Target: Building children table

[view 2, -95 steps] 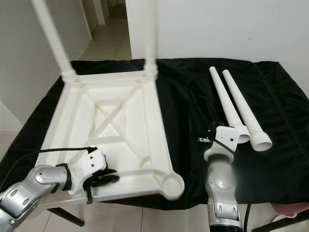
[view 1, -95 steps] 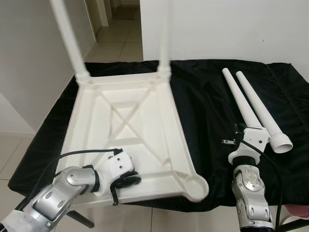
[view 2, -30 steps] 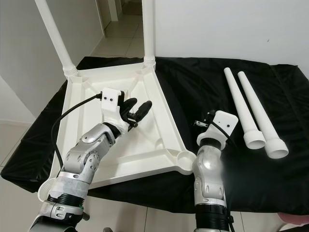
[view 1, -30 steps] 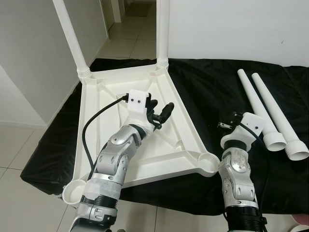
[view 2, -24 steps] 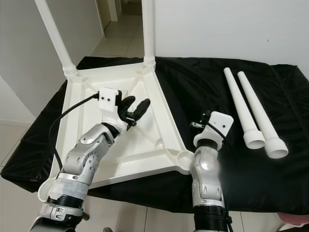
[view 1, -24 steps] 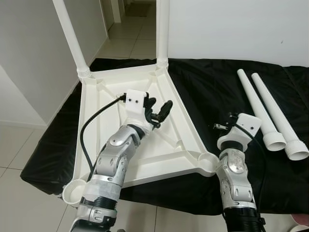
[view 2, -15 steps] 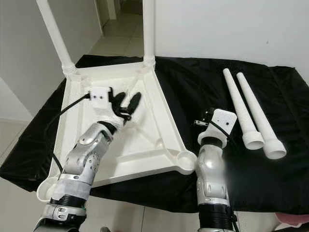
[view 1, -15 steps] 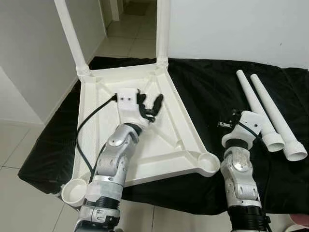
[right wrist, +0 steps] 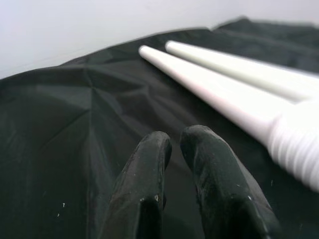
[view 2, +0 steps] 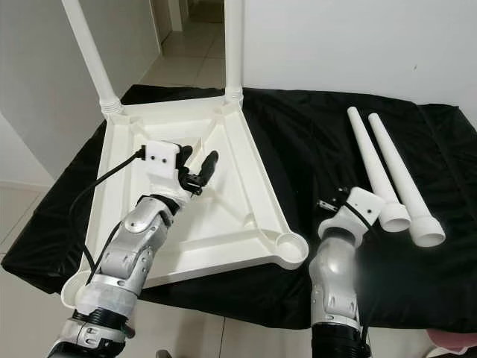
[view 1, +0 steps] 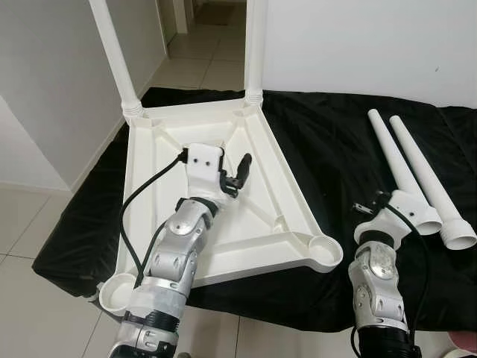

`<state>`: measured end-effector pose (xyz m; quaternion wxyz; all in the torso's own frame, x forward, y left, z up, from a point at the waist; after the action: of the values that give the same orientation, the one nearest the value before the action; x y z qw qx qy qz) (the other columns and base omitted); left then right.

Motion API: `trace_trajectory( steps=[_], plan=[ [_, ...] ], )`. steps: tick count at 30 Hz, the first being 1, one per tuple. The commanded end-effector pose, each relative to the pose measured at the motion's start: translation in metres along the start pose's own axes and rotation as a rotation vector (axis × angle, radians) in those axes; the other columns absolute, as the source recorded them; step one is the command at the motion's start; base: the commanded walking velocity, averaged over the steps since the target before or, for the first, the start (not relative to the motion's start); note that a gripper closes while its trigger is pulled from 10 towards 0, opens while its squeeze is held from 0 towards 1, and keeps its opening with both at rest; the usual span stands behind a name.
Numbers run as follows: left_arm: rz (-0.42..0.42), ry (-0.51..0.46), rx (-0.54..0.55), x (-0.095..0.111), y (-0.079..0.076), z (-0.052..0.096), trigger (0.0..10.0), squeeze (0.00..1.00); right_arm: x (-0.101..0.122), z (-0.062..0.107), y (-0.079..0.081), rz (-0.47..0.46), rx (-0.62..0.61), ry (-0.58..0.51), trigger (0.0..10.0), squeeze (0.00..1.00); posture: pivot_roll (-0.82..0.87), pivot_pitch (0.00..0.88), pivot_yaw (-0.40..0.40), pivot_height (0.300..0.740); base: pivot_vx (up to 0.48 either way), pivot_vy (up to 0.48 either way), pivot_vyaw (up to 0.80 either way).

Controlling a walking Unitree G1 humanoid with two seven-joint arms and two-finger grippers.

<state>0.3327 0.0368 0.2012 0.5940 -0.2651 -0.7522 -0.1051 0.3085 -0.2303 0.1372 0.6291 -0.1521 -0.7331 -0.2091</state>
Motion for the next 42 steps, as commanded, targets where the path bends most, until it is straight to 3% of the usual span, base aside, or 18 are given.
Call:
trace_trajectory(
  steps=[1, 2, 3, 5, 9, 15, 19, 20, 21, 22, 23, 42],
  plan=[
    [-0.020, 0.025, -0.121, -0.006, -0.012, 0.002, 10.0, 0.00, -0.007, -0.001, -0.005, -0.046, -0.029, 0.030, 10.0, 0.00, -0.12, 0.018, 0.067, 0.740, 0.000, 0.000, 0.00],
    [-0.020, 0.026, -0.123, -0.007, -0.013, 0.002, 10.0, 0.00, -0.009, -0.001, -0.006, -0.058, -0.035, 0.036, 10.0, 0.00, -0.12, 0.018, 0.067, 0.740, 0.000, 0.000, 0.00],
    [-0.028, 0.031, -0.124, -0.007, -0.014, 0.001, 10.0, 0.00, -0.011, -0.001, -0.009, -0.083, -0.038, 0.045, 10.0, 1.00, -0.11, 0.028, 0.078, 0.740, 0.000, 0.000, 0.00],
    [-0.040, 0.034, -0.125, -0.008, -0.016, -0.001, 10.0, 0.00, -0.015, 0.000, -0.014, -0.143, -0.047, 0.061, 10.0, 1.00, -0.11, 0.027, 0.080, 0.740, 0.000, 0.000, 0.00],
    [-0.033, 0.031, -0.145, -0.006, -0.020, -0.001, 10.0, 0.00, -0.020, 0.000, -0.026, -0.152, -0.085, 0.071, 10.0, 1.00, -0.11, 0.036, 0.095, 0.740, 0.000, 0.000, 0.00],
    [-0.036, 0.035, -0.170, -0.005, -0.026, -0.001, 10.0, 0.00, -0.026, -0.004, -0.042, -0.236, -0.076, 0.079, 10.0, 1.00, -0.10, 0.049, 0.105, 0.740, 0.000, 0.000, 0.00],
    [-0.036, 0.035, -0.171, -0.004, -0.024, -0.001, 10.0, 0.00, -0.026, -0.005, -0.046, -0.226, -0.079, 0.070, 10.0, 1.00, -0.10, 0.055, 0.115, 0.740, 0.000, 0.000, 0.00],
    [-0.035, 0.037, -0.171, -0.005, -0.024, -0.001, 10.0, 0.00, -0.027, -0.005, -0.049, -0.217, -0.088, 0.067, 10.0, 0.80, -0.10, 0.054, 0.121, 0.740, 0.000, 0.000, 0.00],
    [-0.035, 0.040, -0.171, -0.005, -0.024, -0.001, 10.0, 0.00, -0.027, -0.004, -0.052, -0.204, -0.101, 0.064, 10.0, 0.15, -0.10, 0.054, 0.123, 0.740, 0.000, 0.000, 0.00],
    [-0.035, 0.040, -0.171, -0.005, -0.024, -0.001, 10.0, 0.00, -0.027, -0.004, -0.052, -0.204, -0.101, 0.064, 10.0, 0.15, -0.10, 0.054, 0.123, 0.740, 0.000, 0.000, 0.00],
    [-0.037, 0.044, -0.173, -0.006, -0.025, -0.002, 10.0, 0.00, -0.027, -0.003, -0.055, -0.190, -0.112, 0.059, 10.0, 0.00, -0.11, 0.054, 0.125, 0.740, 0.000, 0.000, 0.00],
    [-0.059, 0.058, -0.193, -0.006, -0.030, -0.007, 10.0, 0.00, -0.037, 0.022, -0.055, -0.077, -0.117, 0.045, 10.0, 0.00, -0.13, 0.058, 0.156, 0.740, 0.000, 0.000, 0.00]
  ],
)
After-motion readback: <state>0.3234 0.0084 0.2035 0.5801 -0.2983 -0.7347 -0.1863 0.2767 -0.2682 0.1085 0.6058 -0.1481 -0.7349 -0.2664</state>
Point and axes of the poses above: a point about 5 cm out from each wrist's last joint towards the gripper, its own z axis pointing back from the gripper into the wrist, its own x axis along the axis of the wrist's last joint, y = z × x, the point moved 2 cm from there along -z, pointing out of the wrist towards the gripper, and after that the axes turned 8 degrees about z, right-handed, at the moved point
